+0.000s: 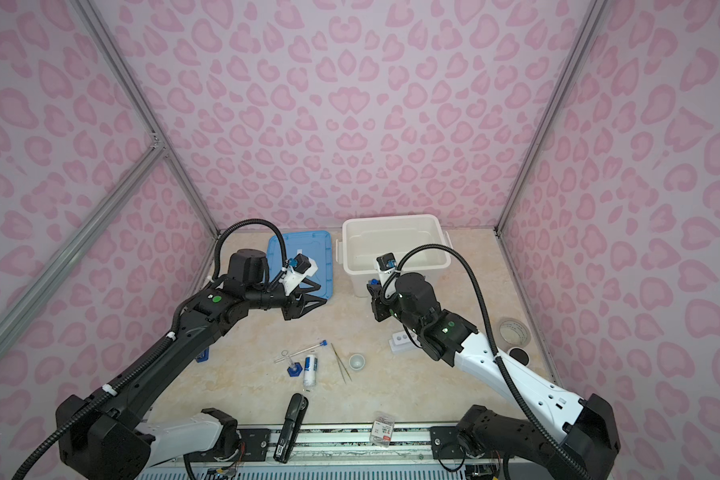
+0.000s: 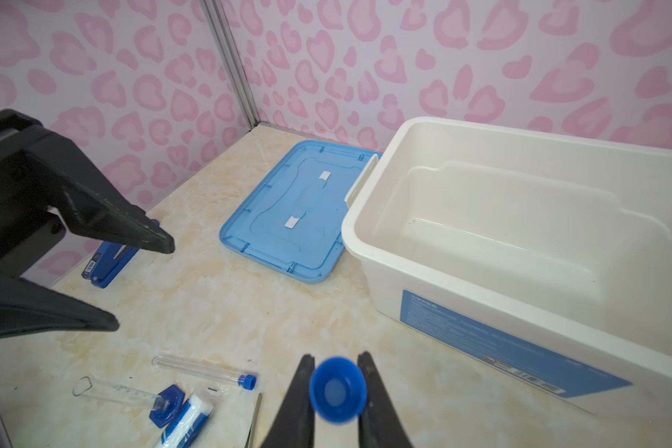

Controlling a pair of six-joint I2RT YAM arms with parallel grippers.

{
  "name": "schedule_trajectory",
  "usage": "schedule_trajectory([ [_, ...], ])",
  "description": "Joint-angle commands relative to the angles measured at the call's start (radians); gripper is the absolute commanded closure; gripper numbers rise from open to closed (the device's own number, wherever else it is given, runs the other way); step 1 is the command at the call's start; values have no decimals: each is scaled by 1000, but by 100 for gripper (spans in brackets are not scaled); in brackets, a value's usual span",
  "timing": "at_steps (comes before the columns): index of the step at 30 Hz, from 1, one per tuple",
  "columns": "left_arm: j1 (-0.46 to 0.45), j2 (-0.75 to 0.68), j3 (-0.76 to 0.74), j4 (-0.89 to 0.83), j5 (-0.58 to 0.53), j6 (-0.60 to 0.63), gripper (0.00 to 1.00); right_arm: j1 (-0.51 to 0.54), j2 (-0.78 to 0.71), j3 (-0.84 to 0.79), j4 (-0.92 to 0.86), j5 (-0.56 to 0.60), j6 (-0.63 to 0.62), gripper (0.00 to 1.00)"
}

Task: Organize the chemistry lab equipment
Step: 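Open the left gripper and carry the tube with the right gripper toward the rack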

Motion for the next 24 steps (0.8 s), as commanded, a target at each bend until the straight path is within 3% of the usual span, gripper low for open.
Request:
schedule_trajectory([
  [1,1,-13,-6,44,-13,-6,49,-1,-56,-31,-69,143,-7,82],
  [16,0,-12,-4,58,-9,-17,49,-6,-253,-126,-189,333,18,82],
  [24,0,-12,-5,61,-1,-19,49,-25,-317,-170,-228,379,37,82],
])
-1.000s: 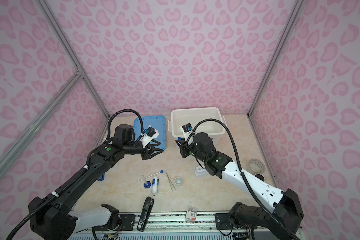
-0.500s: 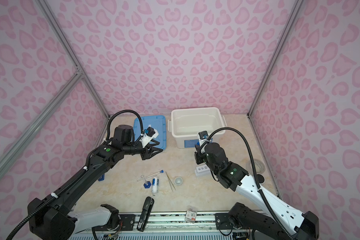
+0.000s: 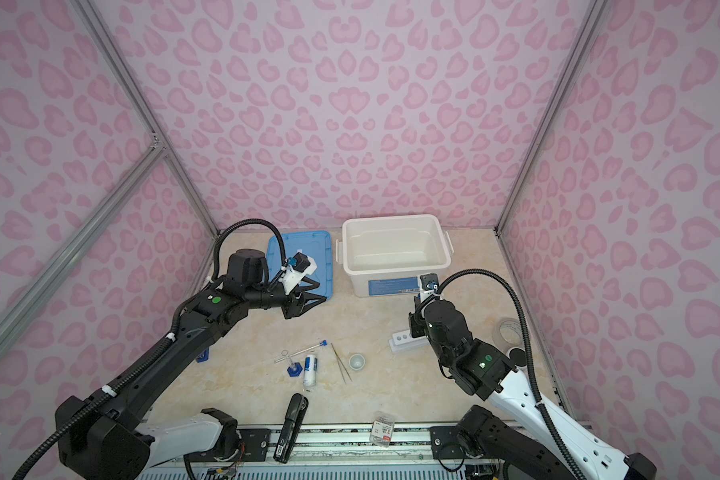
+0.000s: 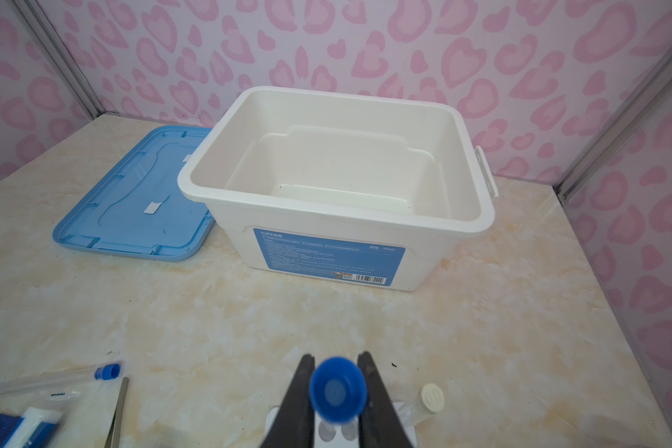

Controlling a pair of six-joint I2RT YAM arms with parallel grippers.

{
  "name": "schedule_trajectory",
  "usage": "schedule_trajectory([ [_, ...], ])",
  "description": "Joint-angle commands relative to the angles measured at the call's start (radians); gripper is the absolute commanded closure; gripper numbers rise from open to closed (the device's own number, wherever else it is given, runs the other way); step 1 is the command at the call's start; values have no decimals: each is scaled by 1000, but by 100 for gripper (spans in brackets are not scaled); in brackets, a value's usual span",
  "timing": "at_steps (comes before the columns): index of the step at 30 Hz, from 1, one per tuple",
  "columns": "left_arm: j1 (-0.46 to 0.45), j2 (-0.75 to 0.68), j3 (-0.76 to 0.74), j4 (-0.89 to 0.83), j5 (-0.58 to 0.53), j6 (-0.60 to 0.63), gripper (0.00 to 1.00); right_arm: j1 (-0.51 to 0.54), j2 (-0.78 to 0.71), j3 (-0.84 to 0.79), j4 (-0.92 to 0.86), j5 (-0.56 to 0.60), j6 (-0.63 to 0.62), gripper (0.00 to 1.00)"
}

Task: Organize the chemistry lab equipment
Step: 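Open the left gripper and carry the tube with the right gripper toward the rack, then lower the blue-capped tube into a hole of the white rack with the right gripper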

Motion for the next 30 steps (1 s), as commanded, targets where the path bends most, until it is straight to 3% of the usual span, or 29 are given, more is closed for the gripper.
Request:
schedule_trajectory([
  [1,0,-8,-1,33,15,-3,49,-4,-16,-20,-20,43,20,82],
  [11,1,-12,-6,35,15,-4,49,-14,-64,-115,24,83,61,82],
  [30,1,1,-6,33,6,5,50,-32,-94,-251,213,111,30,82],
])
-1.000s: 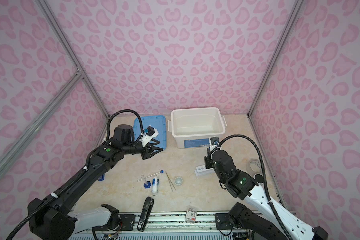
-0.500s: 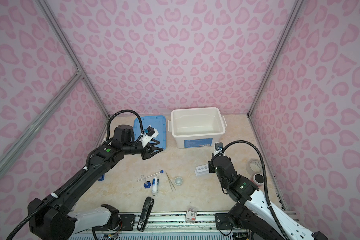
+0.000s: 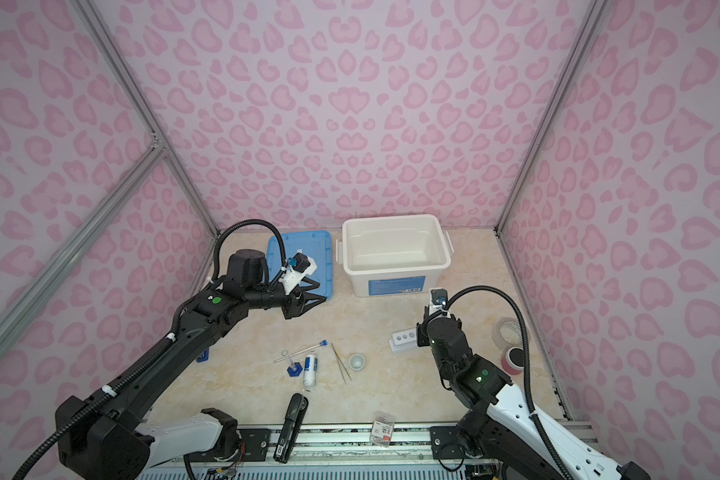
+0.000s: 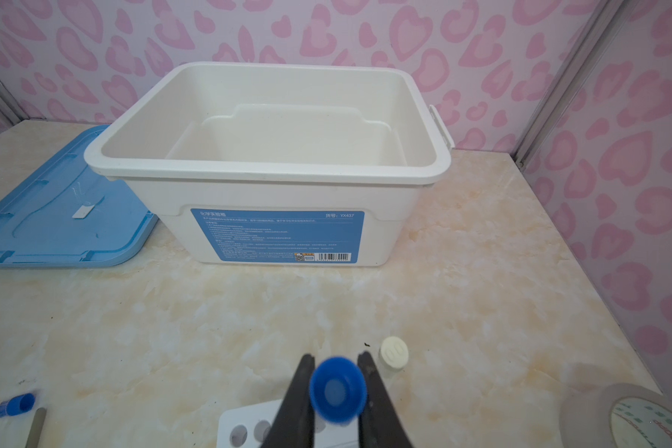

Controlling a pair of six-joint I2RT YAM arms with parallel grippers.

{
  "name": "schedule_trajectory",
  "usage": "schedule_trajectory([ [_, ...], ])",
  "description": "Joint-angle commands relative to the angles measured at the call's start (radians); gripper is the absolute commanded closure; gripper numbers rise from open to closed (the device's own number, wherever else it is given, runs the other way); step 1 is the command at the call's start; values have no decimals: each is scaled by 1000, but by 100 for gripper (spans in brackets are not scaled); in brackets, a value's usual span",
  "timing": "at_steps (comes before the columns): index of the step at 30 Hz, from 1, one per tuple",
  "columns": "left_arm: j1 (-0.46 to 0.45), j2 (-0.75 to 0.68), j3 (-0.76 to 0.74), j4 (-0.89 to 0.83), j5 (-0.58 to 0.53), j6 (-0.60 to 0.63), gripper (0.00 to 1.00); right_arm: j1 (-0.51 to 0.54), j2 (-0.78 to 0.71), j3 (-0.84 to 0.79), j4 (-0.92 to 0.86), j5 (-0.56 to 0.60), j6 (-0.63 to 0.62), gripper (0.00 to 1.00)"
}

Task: Organize the chemistry lab equipment
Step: 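Lower the blue-capped tube into a hole of the white rack with the right gripper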

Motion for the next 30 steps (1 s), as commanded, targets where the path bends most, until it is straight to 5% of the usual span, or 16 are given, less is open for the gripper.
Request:
schedule_trajectory([
  [1,1,2,-1,26,7,4,50,-5,-6,-20,57,17,-7,82],
  [30,1,3,-3,21,9,10,50,-40,26,-134,195,-24,-22,82],
])
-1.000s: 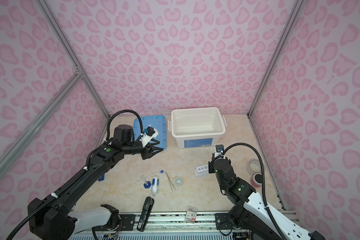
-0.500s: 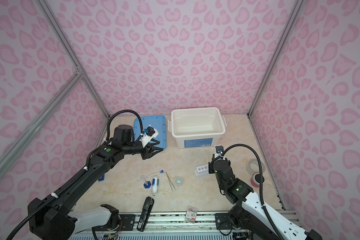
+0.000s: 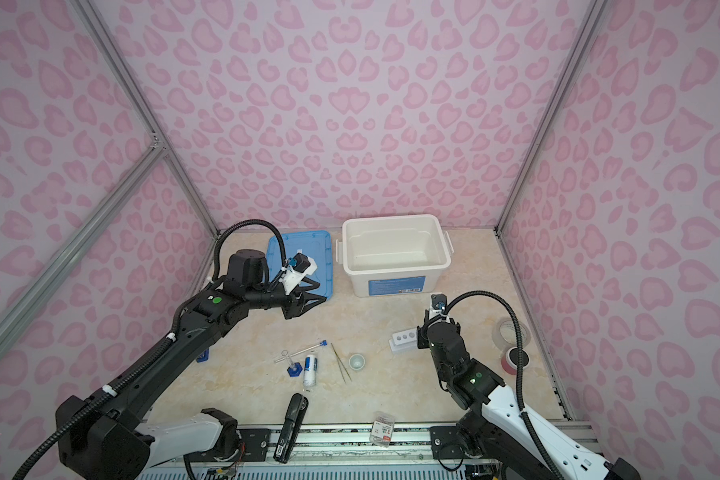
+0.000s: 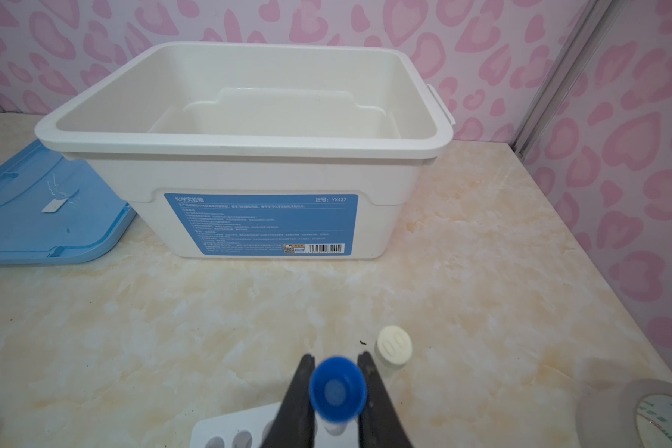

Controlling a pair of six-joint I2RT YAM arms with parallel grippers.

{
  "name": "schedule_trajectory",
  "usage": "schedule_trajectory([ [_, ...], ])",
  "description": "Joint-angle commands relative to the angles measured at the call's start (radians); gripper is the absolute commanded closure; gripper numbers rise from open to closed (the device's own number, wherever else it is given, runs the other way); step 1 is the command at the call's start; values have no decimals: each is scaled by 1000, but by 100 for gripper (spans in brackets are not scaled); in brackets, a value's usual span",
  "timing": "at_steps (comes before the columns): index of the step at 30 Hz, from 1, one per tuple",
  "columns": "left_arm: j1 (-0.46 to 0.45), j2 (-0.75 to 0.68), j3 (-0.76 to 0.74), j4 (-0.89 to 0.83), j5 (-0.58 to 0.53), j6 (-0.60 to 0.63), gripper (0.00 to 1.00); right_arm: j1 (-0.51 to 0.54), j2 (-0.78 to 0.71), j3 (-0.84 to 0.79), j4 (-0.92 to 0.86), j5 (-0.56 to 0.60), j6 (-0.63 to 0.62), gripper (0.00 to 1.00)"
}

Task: Organize the chemistry lab equipment
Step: 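Lower the blue-capped tube into a hole of the white rack with the right gripper, then open the right gripper to release the tube in the rack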

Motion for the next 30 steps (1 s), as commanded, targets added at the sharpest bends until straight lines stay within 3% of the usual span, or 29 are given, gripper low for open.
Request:
schedule_trajectory([
  [1,1,2,-3,21,9,9,50,-1,8,-15,54,-2,-4,82],
  [30,1,19,0,14,-9,18,50,-3,59,-83,153,-11,-15,81],
])
